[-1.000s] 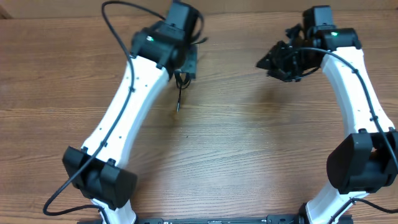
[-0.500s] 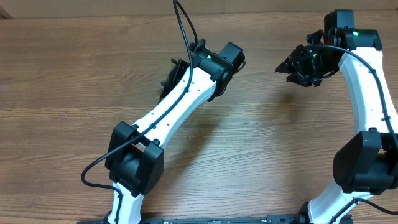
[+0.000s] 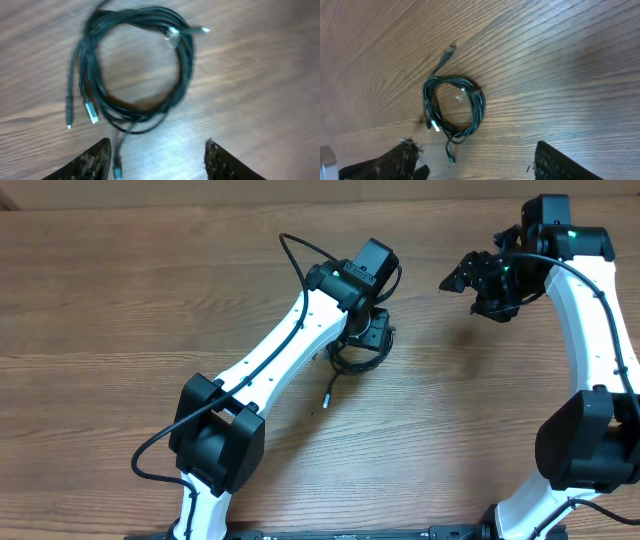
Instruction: Untangle cables
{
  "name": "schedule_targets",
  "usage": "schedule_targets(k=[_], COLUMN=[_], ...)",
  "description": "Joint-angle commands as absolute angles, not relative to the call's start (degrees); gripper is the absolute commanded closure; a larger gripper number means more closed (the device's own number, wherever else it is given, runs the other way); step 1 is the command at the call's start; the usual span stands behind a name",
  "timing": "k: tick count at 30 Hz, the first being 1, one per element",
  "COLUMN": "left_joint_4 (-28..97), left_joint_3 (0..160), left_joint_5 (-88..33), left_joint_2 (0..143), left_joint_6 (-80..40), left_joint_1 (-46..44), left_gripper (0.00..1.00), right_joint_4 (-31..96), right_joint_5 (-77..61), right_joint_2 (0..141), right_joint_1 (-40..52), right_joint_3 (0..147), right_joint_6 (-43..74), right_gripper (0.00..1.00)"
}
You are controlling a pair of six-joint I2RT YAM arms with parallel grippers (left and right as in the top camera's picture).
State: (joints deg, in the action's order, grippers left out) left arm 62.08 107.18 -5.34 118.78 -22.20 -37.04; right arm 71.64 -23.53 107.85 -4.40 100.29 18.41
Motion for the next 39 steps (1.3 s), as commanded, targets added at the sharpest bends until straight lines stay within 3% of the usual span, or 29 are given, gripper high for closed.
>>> schedule_targets(k=[1, 5, 12, 17, 21, 39], left_joint_4=[63.02, 66.04, 64.23, 63.55, 62.61, 55.0], left_joint_3=[111.46, 116.46, 116.31, 116.31, 116.31, 116.29], left_joint_5=[-10.59, -10.83, -11.77, -10.5, -6.28, -2.37], left_joint_2=[117.16, 116.77, 120.49, 127.35, 131.35, 135.87], left_joint_6=[-20.1, -20.14, -13.28, -16.49, -21.47, -18.57], left_joint_1=[-35.55, -31.94, -28.27, -28.12, -28.12, -28.32], left_gripper=[0.41, 0.41, 0.57, 0.65, 0.66, 0.67], right_joint_4=[71.77, 73.1, 73.84, 74.13, 74.35, 76.42], right_joint_5=[-22.96, -22.68, -21.43, -21.43, -21.43, -21.43], right_joint_2=[107.04, 107.04, 107.04, 107.04, 107.04, 107.04], right_joint_1=[-5.34, -5.34, -5.34, -5.34, -5.32, -5.32], right_joint_3=[101.34, 101.34, 101.34, 101.32, 101.32, 101.32], right_joint_6=[17.15, 14.5, 14.52, 14.52, 14.52, 14.52], right_gripper=[0.26, 0.27, 0.26, 0.26, 0.26, 0.26])
